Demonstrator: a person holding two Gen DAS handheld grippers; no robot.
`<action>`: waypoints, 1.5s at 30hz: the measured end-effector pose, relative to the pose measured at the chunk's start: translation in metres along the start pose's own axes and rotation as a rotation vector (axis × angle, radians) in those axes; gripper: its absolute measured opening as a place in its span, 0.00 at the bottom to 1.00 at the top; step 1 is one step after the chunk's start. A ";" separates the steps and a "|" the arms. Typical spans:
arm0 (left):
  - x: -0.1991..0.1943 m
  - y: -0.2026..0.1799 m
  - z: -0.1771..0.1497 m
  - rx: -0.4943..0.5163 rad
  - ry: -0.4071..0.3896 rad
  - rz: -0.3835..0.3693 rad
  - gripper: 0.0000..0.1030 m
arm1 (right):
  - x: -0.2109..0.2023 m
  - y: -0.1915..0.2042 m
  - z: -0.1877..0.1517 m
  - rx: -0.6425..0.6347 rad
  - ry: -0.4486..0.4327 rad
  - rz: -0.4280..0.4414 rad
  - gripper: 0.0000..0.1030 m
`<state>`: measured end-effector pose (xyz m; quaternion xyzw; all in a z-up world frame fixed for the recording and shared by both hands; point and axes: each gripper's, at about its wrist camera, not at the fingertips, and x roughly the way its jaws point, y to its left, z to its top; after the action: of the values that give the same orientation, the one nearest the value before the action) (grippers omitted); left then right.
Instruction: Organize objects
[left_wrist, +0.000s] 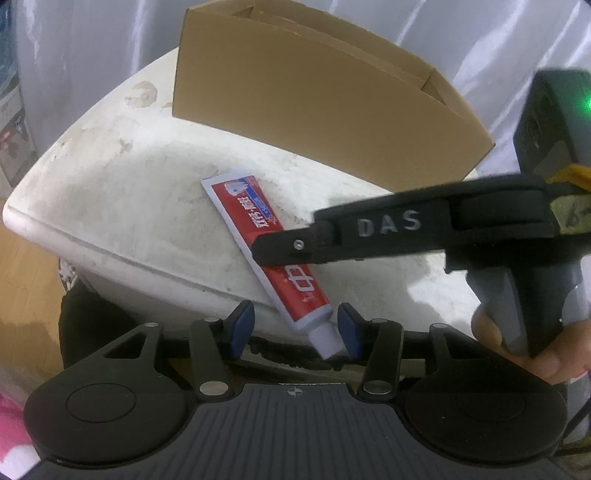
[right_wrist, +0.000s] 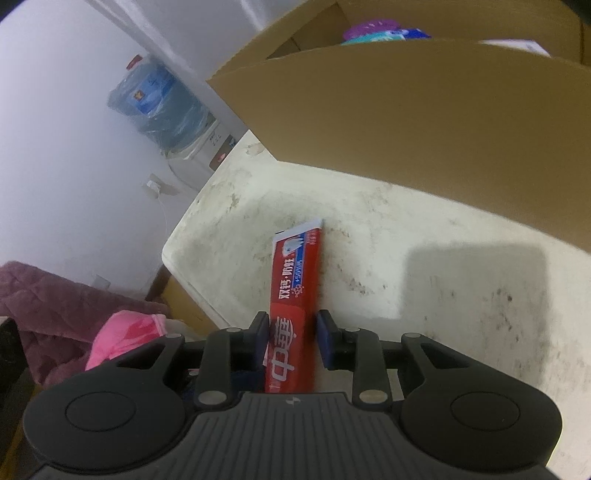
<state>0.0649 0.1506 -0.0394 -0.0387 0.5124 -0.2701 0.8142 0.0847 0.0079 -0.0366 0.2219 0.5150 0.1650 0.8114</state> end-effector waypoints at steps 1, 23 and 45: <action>-0.001 0.002 0.000 -0.007 0.001 -0.003 0.52 | -0.001 -0.002 -0.001 0.008 0.002 0.005 0.29; 0.014 -0.004 -0.007 -0.029 0.088 -0.022 0.48 | -0.011 -0.031 -0.031 0.195 0.061 0.155 0.25; 0.000 -0.029 -0.005 0.086 0.004 0.027 0.45 | -0.019 -0.039 -0.033 0.238 0.012 0.170 0.28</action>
<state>0.0492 0.1274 -0.0319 0.0040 0.5025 -0.2811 0.8176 0.0484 -0.0287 -0.0554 0.3583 0.5151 0.1723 0.7593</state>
